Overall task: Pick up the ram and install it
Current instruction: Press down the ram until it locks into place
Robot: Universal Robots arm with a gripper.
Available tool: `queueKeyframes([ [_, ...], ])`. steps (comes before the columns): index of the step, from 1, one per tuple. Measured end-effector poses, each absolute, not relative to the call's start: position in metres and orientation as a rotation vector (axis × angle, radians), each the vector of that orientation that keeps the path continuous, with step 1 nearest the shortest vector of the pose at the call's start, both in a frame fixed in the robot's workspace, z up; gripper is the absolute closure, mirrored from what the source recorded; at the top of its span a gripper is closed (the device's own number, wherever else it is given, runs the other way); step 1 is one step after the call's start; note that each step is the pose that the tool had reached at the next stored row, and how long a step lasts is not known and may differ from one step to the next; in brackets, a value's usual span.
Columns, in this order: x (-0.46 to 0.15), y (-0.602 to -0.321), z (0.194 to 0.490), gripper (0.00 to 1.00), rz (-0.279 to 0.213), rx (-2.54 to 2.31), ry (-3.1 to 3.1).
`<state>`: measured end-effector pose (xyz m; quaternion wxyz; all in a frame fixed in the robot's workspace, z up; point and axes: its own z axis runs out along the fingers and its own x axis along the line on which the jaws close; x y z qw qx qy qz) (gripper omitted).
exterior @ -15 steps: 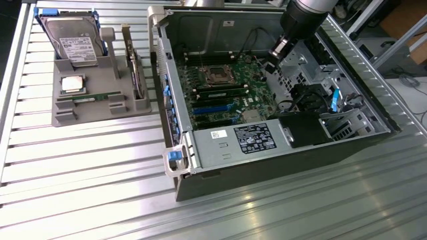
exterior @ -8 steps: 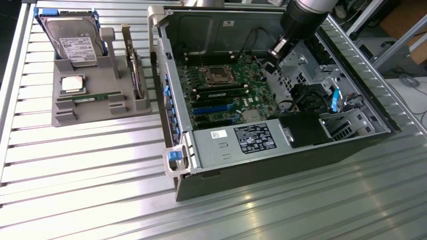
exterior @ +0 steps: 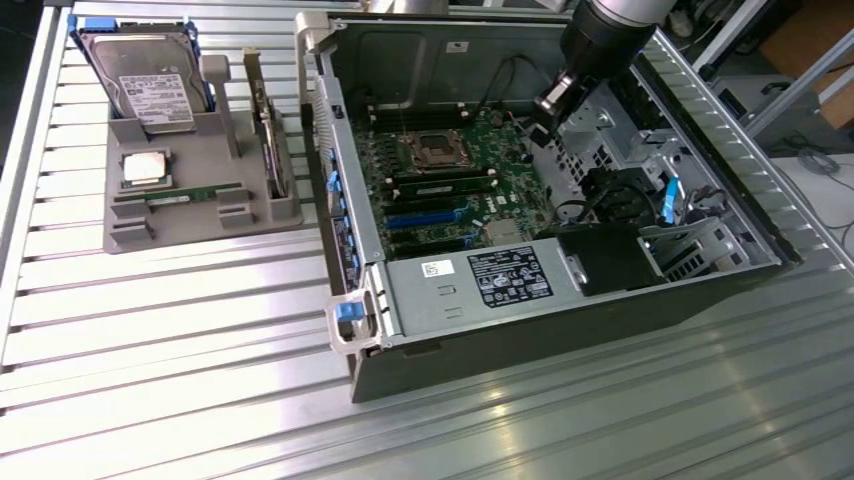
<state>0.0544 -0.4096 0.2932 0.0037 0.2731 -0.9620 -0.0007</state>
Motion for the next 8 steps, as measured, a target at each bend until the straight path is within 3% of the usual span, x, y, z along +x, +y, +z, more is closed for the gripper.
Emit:
queueKeyframes([
  [8, 0.0544, -0.4096, 0.2932, 0.9, -0.003, 0.799, -3.031],
])
